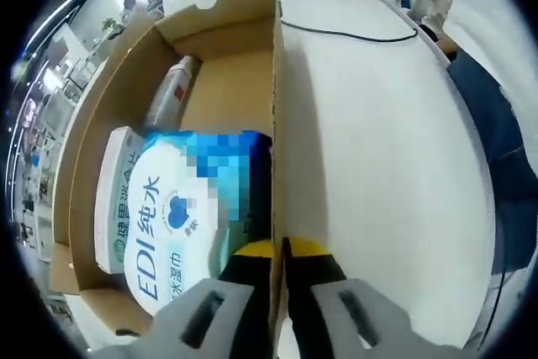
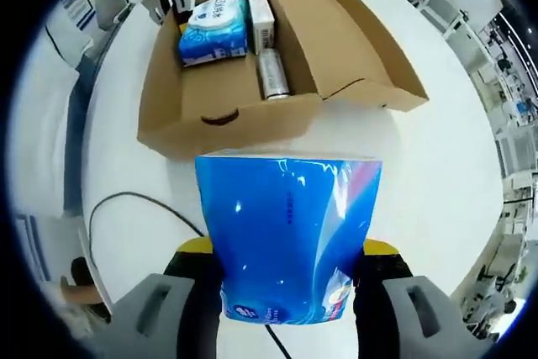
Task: Operate the shoe box by opening the lid, removing the specified soft item, and placing it in the target area until the item is outside and the box remains undamaged.
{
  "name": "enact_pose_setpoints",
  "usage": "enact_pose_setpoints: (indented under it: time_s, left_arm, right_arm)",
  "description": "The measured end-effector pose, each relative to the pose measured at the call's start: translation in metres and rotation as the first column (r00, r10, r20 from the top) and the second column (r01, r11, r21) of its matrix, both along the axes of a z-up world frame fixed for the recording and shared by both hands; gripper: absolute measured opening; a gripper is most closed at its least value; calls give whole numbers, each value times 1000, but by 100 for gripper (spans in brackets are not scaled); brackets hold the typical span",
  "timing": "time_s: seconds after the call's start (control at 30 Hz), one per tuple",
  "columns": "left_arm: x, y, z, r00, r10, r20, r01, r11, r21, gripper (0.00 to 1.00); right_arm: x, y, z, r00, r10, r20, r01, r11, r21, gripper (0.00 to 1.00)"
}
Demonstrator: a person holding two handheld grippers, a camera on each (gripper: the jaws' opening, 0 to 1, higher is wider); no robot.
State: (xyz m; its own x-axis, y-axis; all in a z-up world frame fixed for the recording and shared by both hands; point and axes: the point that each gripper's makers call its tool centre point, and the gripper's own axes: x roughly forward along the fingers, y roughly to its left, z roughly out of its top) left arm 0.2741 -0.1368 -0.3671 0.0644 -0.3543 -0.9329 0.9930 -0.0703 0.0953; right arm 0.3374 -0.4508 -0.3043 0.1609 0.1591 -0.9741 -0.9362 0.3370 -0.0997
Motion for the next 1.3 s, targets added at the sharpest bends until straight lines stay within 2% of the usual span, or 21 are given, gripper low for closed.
enact_pose_setpoints:
  time_s: [0.17, 0.37, 0.53, 0.63, 0.97, 1.03, 1.3]
  left_arm:
    - [0, -1, 1, 1000, -2, -1, 2, 1000, 5, 1]
    - [0, 0, 1, 1000, -3, 5, 3, 1000, 10, 1]
    - [1, 0, 1, 1000, -5, 7, 5, 1000, 15, 1]
    - [1, 0, 1, 1000, -5, 8, 5, 1000, 16, 1]
    - [1, -1, 1, 1000, -5, 8, 5, 1000, 17, 1]
    - [1, -1, 1, 1000, -5, 6, 5, 1000, 17, 1]
    - [1, -1, 0, 1000, -6, 4, 6, 1000, 17, 1]
  right_arm:
    - [-1, 3, -3, 1000, 5, 16, -4, 1000, -19, 62]
    - [-3, -7, 0, 995, 89, 50, -82, 988, -133, 62]
    - [7, -10, 5, 992, 94, 87, -84, 989, -118, 62]
    - [10, -14, 6, 986, 120, 113, -103, 984, -149, 62]
    - [-4, -41, -7, 981, 189, 40, -176, 961, -214, 62]
    - [-12, -36, -6, 981, 191, 23, -184, 967, -175, 62]
    - [-19, -20, -8, 979, 203, -8, -202, 969, -145, 62]
